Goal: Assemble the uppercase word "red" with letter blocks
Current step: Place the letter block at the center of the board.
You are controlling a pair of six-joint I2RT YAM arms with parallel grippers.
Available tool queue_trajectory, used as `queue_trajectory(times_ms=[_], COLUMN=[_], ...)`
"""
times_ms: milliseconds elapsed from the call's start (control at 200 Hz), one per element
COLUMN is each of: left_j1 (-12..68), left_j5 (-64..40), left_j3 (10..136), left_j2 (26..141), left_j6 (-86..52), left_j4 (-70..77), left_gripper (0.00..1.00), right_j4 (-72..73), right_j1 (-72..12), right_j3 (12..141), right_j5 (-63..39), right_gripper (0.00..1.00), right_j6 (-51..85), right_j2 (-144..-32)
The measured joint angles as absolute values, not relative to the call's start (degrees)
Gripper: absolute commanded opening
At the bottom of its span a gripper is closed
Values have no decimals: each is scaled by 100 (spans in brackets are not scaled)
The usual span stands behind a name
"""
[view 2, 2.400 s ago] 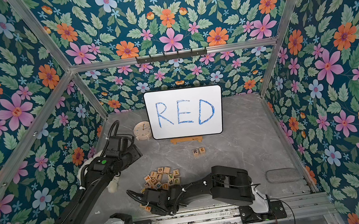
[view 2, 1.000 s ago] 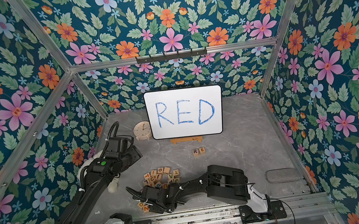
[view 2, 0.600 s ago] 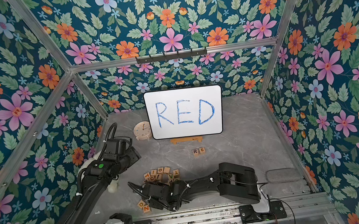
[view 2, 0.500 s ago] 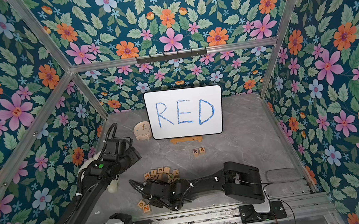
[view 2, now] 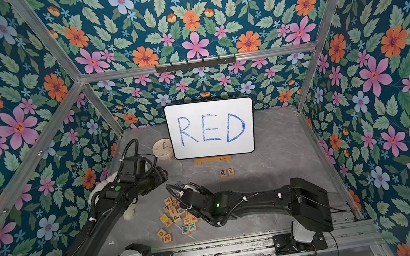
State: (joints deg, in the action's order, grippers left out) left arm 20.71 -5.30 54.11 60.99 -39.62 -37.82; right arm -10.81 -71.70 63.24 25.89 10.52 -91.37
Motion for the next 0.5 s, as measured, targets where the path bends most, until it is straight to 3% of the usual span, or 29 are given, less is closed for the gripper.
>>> queue_trajectory(times_ms=[155, 285, 500], left_j1=[2388, 3105, 3811], left_j5=[-576, -292, -43], left_j3=[5400, 5334, 5339], left_j2=[6178, 6287, 6838], left_j6=[-4064, -4189, -4473], left_j4=[-3516, -3037, -2397], left_gripper=[72, 72, 71], right_j4=[-1487, -1817, -2362], right_j1=[-6818, -6569, -5470], right_j3=[5983, 5498, 4801], right_j5=[2508, 2399, 2187], right_gripper=[24, 24, 24], right_j6=[1365, 1662, 2244], right_j2=[-8473, -7706, -6517])
